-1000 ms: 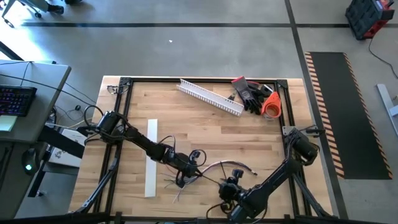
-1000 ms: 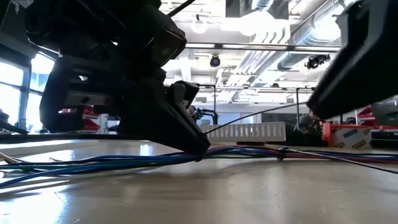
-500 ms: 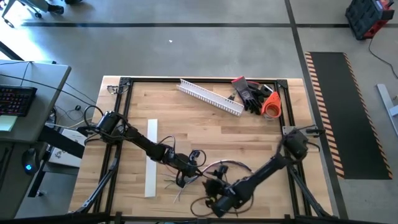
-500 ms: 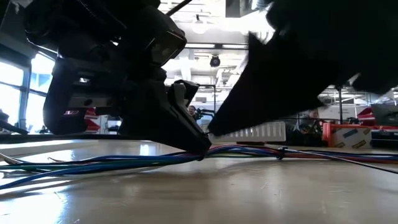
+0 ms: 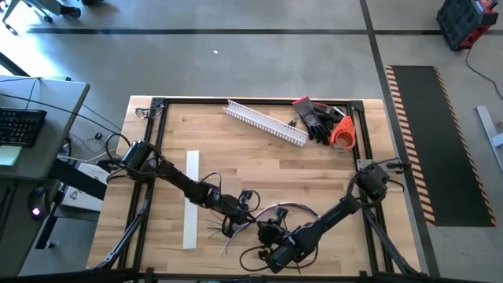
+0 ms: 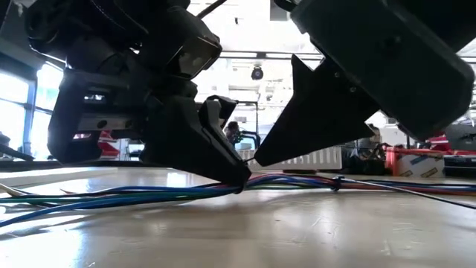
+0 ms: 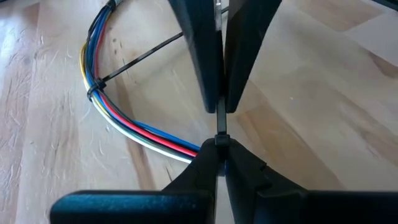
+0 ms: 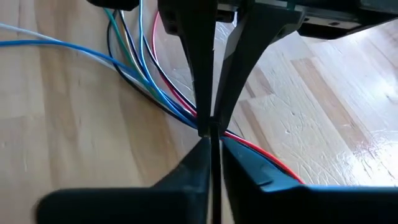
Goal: Ziptie cables
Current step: Wrap the zip tie on the cable
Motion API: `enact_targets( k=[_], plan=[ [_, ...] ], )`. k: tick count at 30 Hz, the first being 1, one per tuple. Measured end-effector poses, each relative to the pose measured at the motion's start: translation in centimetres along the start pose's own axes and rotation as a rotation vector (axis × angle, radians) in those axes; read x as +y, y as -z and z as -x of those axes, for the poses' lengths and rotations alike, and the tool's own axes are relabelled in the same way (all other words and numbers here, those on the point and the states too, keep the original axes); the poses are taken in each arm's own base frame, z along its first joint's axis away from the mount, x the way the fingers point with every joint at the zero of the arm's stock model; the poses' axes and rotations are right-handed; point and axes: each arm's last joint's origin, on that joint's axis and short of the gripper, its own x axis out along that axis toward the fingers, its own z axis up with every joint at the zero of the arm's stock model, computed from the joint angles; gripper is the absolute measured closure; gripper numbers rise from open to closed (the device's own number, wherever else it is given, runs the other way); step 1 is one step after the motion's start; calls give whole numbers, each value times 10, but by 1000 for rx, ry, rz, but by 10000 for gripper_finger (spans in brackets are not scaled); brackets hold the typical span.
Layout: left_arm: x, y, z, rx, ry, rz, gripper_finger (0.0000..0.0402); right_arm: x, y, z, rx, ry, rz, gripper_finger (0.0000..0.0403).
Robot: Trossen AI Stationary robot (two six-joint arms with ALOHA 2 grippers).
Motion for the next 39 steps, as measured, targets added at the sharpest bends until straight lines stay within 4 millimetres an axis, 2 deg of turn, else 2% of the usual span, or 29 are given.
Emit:
enact_targets(
  k=[4, 11, 14, 17, 25, 39],
  plan=[
    [0, 0, 0, 9, -7, -3, 385, 0, 0, 0, 0, 2, -21, 396],
    [-1, -2, 0, -19, 36, 10, 310, 0, 1, 1, 7, 7, -34, 402],
    [-1, -4, 0, -44, 34, 43, 294, 0, 2, 1, 7, 6, -31, 402],
    [0, -4, 0, -41, 28, 54, 303, 0, 2, 1, 7, 6, -32, 402],
    [2, -4, 0, -47, 45, 78, 363, 0, 1, 1, -7, 7, 2, 402],
    [0, -3, 0, -46, 112, 76, 368, 9, -2, 7, -83, -4, 113, 403]
  ],
)
